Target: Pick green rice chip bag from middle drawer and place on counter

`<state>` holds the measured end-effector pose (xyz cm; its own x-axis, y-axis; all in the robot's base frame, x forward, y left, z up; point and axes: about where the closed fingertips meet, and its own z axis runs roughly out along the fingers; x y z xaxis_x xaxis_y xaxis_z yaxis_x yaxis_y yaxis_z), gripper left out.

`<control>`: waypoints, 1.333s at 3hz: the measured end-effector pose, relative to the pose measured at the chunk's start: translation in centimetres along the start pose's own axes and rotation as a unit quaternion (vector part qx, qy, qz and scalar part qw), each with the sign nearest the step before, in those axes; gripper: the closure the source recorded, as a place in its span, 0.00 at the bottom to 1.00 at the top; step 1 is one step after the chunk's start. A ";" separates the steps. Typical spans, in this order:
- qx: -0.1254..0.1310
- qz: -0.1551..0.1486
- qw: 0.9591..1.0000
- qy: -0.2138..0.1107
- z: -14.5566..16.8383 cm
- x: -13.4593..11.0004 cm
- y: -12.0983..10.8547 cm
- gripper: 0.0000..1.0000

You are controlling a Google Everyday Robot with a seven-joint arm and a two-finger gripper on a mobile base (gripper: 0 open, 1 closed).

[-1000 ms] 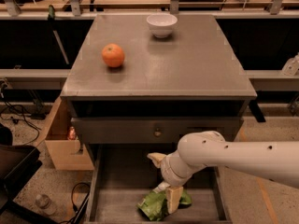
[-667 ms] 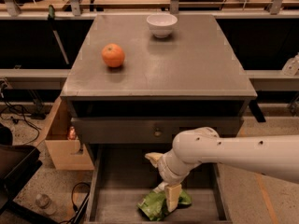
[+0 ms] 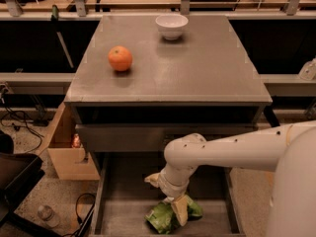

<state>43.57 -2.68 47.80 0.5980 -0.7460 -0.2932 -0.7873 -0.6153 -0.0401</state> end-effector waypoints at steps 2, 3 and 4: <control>-0.067 -0.065 0.996 -0.013 5.1 0.2 1.8 0.00; -0.067 -0.065 0.996 -0.013 5.1 0.2 1.8 0.00; -0.051 -0.064 0.996 -0.017 5.5 0.1 1.8 0.00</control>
Offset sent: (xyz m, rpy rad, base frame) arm -0.0277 0.0010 -0.0696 -0.0334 0.1014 0.2276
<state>41.40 -2.45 42.47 0.6856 -0.6517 -0.3244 -0.6843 -0.7290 0.0182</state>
